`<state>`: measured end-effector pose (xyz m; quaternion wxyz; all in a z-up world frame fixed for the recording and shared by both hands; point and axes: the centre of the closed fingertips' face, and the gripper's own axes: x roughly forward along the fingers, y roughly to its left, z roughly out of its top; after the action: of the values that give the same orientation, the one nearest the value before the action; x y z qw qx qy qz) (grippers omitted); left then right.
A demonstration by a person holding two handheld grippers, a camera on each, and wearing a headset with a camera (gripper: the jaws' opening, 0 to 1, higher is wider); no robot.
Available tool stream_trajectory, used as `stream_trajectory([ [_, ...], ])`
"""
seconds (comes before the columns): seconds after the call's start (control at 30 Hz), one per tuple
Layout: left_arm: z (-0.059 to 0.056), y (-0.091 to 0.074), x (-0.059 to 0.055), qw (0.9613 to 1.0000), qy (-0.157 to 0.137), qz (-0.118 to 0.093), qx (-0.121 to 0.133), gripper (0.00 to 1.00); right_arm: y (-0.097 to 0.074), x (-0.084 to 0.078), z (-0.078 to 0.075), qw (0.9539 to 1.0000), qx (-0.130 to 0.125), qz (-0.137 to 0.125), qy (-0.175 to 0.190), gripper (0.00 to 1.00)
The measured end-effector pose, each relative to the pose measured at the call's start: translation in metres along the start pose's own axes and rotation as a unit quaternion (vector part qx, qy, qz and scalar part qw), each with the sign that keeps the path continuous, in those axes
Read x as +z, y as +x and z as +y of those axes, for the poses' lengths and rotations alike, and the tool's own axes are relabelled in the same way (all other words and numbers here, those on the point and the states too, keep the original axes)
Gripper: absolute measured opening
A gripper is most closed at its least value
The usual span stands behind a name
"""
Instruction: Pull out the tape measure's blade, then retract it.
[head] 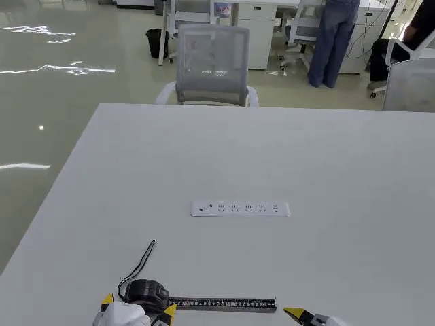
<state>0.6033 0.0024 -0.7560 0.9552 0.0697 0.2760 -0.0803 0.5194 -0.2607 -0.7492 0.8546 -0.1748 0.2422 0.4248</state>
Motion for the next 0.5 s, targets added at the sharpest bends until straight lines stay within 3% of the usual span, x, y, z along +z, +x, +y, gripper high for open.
stream_trajectory([
  [0.3, 0.004, 0.008, -0.003, 1.0, 0.001, 0.006, 0.005, 0.78, 0.014, -0.012, -0.017, 0.9988, 0.033, 0.026, -0.025, 0.48],
  [0.5, 0.005, 0.009, -0.002, 0.9999, 0.004, 0.008, 0.005, 0.76, 0.023, -0.02, -0.029, 0.9956, 0.059, 0.049, -0.055, 0.43],
])
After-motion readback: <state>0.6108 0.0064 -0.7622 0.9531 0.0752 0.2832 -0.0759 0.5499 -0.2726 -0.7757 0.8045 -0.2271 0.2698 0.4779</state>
